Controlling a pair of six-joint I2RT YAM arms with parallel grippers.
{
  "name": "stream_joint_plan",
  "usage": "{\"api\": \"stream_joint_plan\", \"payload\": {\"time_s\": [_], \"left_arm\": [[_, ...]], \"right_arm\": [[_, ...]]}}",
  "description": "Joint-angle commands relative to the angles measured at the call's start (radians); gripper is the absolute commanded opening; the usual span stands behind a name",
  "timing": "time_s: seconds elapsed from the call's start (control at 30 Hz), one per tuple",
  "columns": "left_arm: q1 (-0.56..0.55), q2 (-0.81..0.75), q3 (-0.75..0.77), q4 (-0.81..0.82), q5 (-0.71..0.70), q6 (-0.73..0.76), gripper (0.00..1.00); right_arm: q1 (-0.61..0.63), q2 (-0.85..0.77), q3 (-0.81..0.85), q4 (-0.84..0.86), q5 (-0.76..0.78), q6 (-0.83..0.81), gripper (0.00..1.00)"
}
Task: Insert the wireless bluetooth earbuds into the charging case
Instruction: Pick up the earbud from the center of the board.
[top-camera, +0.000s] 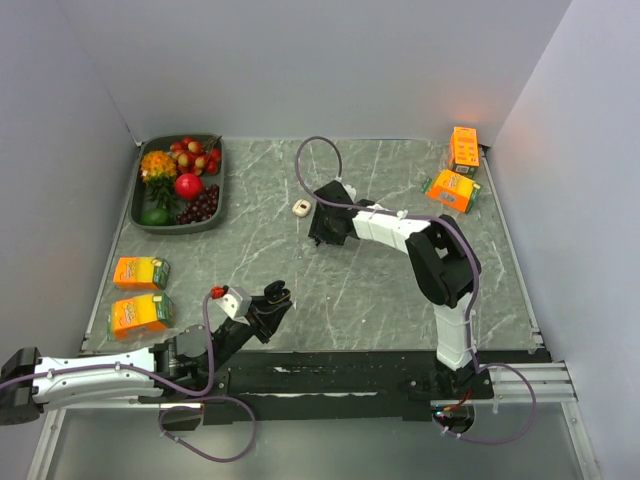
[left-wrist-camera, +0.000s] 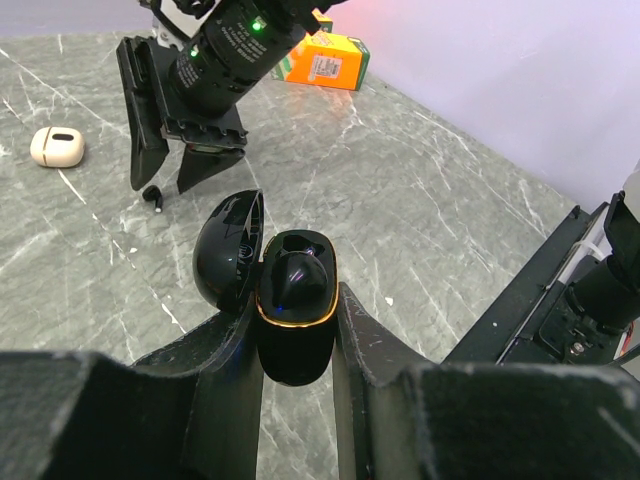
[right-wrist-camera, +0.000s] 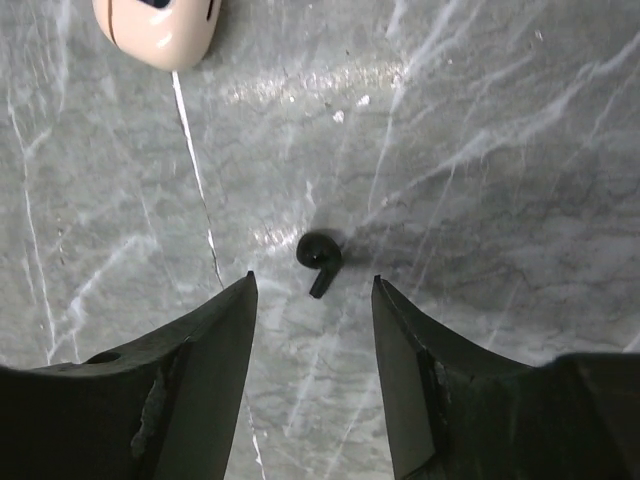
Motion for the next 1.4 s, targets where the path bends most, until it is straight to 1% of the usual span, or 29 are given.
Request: {"api": "stream_joint_plan", "payload": {"time_s": [0.0, 0.1, 0.27, 0.43, 0.47, 0.73, 0.9, 0.93, 0.97, 1.03, 1.07, 1.13, 1.17, 1.23, 1.27, 1.37], "left_arm": [[-0.004, -0.005, 0.032, 0.022, -0.007, -0.005, 0.01], [-0.004, -0.007, 0.031, 0.02, -0.008, -0.005, 0.01], [-0.004, -0.007, 0.028, 0.027, -0.01, -0.004, 0.01], [-0.004, -0.005, 0.026, 0.022, -0.01, -0.007, 0.01], [-0.004, -0.007, 0.026, 0.02, -0.01, -0.007, 0.01], [-0.004, -0.001, 0.025, 0.03, -0.011, -0.004, 0.01], [-0.004, 0.005, 0.023, 0.034, -0.01, -0.005, 0.01], [-0.004, 0.007, 0.022, 0.036, -0.01, -0.005, 0.01], [-0.004, 0.005, 0.022, 0.036, -0.01, -0.005, 0.01], [-0.004, 0.007, 0.022, 0.036, -0.01, -0.007, 0.01], [-0.004, 0.007, 0.022, 0.036, -0.011, -0.007, 0.01], [-0.004, 0.007, 0.022, 0.039, -0.011, -0.005, 0.01], [-0.005, 0.007, 0.02, 0.04, -0.011, -0.004, 0.01], [-0.004, 0.014, 0.019, 0.048, -0.011, -0.004, 0.01], [-0.004, 0.018, 0.017, 0.051, -0.011, -0.004, 0.01], [-0.004, 0.033, 0.016, 0.063, -0.013, -0.004, 0.01]], "right_arm": [[0.004, 0.039, 0.057, -0.019, 0.036, 0.005, 0.55], [0.004, 0.052, 0.067, -0.027, 0.037, -0.01, 0.49], [0.004, 0.062, 0.065, -0.033, 0.055, -0.022, 0.48], [0.004, 0.082, 0.071, -0.033, 0.055, -0.034, 0.41], [0.004, 0.085, 0.074, -0.033, 0.055, -0.037, 0.38], [0.004, 0.096, 0.085, -0.044, 0.063, -0.06, 0.31], [0.004, 0.088, 0.082, -0.043, 0.083, -0.105, 0.21], [0.006, 0.081, 0.079, -0.04, 0.095, -0.119, 0.19], [0.007, 0.079, 0.079, -0.041, 0.101, -0.146, 0.14], [0.01, 0.065, 0.074, -0.039, 0.133, -0.183, 0.11], [0.013, 0.061, 0.074, -0.041, 0.147, -0.217, 0.07], [0.02, 0.044, 0.065, -0.046, 0.173, -0.26, 0.04], [0.026, 0.038, 0.062, -0.052, 0.213, -0.301, 0.01], [0.035, 0.01, 0.039, -0.053, 0.25, -0.352, 0.0], [0.038, -0.007, 0.024, -0.046, 0.293, -0.367, 0.0], [0.064, -0.094, -0.041, -0.015, 0.365, -0.425, 0.0]]}}
